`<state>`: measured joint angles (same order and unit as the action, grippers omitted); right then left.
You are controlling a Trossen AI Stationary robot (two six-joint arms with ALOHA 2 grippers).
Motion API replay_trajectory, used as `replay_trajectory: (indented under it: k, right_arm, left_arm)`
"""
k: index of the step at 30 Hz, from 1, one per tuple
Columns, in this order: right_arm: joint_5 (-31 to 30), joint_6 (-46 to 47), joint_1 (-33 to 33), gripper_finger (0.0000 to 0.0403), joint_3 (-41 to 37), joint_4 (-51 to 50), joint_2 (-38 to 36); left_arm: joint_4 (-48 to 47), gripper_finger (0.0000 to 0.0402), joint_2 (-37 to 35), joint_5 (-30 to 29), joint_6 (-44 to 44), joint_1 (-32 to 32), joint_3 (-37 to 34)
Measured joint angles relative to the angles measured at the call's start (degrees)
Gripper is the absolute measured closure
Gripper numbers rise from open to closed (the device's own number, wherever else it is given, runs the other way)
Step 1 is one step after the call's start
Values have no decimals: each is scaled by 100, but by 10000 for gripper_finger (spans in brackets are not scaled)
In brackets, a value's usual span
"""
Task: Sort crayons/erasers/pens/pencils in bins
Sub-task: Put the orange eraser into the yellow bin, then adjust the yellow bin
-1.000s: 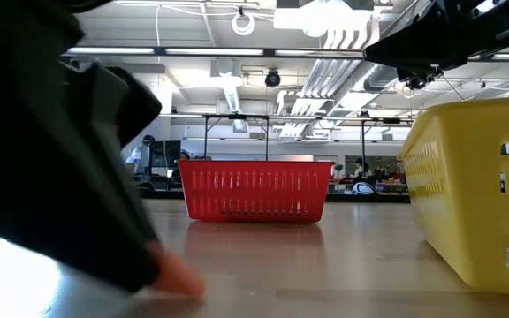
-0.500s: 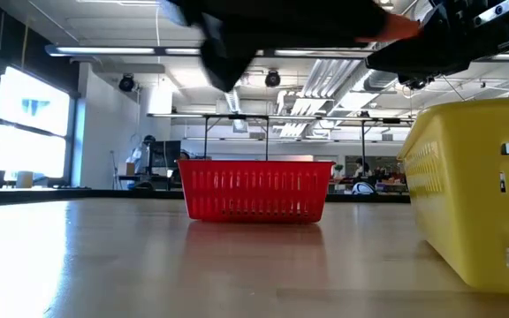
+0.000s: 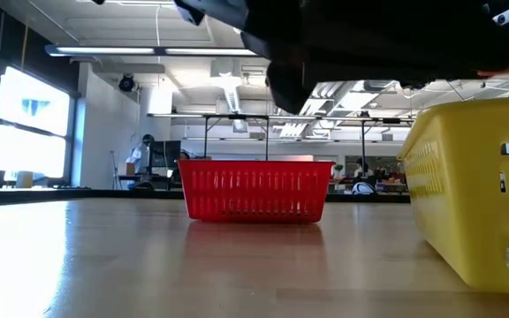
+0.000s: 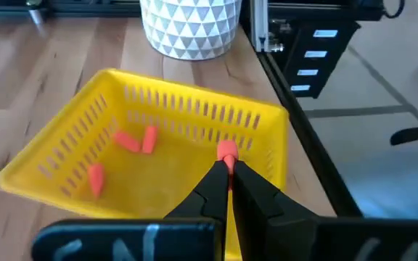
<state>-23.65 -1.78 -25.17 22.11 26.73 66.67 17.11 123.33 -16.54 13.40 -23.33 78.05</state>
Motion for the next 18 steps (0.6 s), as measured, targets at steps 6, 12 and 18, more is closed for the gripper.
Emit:
replay_trajectory:
  k: [6,12,18]
  right_arm:
    - [1,188,0,403,0,-173,0]
    - [1,232,0,403,0,-234,0]
    - [1,353,0,403,0,-299,0]
  left_arm:
    - [-83,400,74,-43,-7,109,172]
    - [-127,363,74,269,106,157,167]
    - [-148,320,48,259,-189,151,167]
